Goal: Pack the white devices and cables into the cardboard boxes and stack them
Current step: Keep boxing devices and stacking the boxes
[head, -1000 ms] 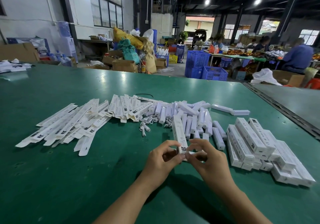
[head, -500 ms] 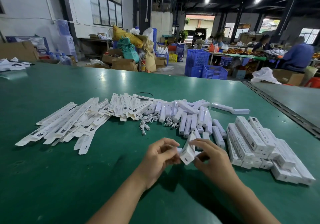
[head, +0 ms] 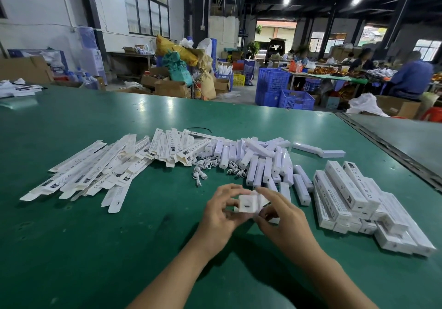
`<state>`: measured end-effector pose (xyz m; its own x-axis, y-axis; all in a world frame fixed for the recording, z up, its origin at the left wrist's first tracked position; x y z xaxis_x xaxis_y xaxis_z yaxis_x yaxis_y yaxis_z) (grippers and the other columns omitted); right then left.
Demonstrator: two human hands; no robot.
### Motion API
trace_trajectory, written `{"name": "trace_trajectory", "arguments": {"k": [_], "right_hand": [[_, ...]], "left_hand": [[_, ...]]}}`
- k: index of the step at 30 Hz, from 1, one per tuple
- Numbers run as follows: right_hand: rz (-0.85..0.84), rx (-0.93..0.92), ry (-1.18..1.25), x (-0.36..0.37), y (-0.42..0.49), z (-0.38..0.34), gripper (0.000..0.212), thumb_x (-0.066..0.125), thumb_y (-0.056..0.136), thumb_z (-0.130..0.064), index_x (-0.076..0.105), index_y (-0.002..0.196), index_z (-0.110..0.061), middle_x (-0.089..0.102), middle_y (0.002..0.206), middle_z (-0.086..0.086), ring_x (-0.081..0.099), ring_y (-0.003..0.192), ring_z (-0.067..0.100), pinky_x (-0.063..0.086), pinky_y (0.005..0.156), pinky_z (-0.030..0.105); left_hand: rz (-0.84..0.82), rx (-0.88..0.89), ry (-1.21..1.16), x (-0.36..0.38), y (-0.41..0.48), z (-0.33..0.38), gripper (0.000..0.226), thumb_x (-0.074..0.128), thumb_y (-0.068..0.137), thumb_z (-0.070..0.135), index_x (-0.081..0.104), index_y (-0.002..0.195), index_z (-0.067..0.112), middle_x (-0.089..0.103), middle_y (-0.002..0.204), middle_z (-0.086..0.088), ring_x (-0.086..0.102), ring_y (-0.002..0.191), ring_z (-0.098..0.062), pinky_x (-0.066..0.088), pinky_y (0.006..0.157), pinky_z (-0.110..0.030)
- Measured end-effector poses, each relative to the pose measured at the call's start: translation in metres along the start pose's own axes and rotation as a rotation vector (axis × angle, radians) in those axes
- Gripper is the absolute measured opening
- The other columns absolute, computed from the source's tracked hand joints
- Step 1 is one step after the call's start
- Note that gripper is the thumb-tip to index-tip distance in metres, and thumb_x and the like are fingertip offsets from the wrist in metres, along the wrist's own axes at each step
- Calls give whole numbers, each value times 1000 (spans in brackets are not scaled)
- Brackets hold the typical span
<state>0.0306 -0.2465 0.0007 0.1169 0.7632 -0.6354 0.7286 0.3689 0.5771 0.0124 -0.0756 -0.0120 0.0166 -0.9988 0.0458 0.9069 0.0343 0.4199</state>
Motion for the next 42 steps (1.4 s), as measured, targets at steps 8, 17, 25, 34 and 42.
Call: {"name": "trace_trajectory", "arguments": {"k": [8,17,25,34,42], "right_hand": [[-335,291,-424,-8,-2,18,37,62,91,-46,53,127,-41,52,125,-20,60,94,9,52,77,30],[-2,396,-123,-13,-2,19,11,70,89,-27,73,99,-25,68,87,-14,60,70,2,41,64,19],[145,535,664,-21,-3,9,20,69,88,-13,77,90,-31,64,65,-1,42,49,17,36,45,26],[-27,593,515,-1,-3,8,8,75,85,-20,79,88,-26,63,58,-9,43,44,9,35,44,23],[-21,596,484,-3,-4,12,7,74,85,-24,80,87,-27,56,50,-11,39,41,5,32,43,19]], "left_hand": [[372,-155,-577,-39,17,1,16,62,80,26,68,94,22,72,90,7,67,95,-13,61,77,-33],[374,-253,-963,-59,20,-6,21,52,86,24,69,98,25,73,112,-4,72,99,-25,61,71,-54],[544,-248,-1049,-73,21,-6,42,36,107,21,74,91,27,78,92,2,75,86,-19,62,64,-52],[524,-209,-1111,-74,21,-8,29,36,106,17,63,100,23,77,92,-2,76,84,-20,61,64,-56],[457,-223,-1102,-67,21,-7,34,47,94,17,79,83,22,77,97,-5,76,89,-22,60,68,-57]]}}
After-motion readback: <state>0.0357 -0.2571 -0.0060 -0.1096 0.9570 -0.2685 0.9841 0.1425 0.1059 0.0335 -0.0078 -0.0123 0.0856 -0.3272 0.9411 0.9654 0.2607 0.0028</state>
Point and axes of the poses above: each hand's wrist, its own y-axis towards the middle knuckle, its own x-axis out of the palm, z = x × y, the point moved 1 cm from there along y, towards the middle knuckle
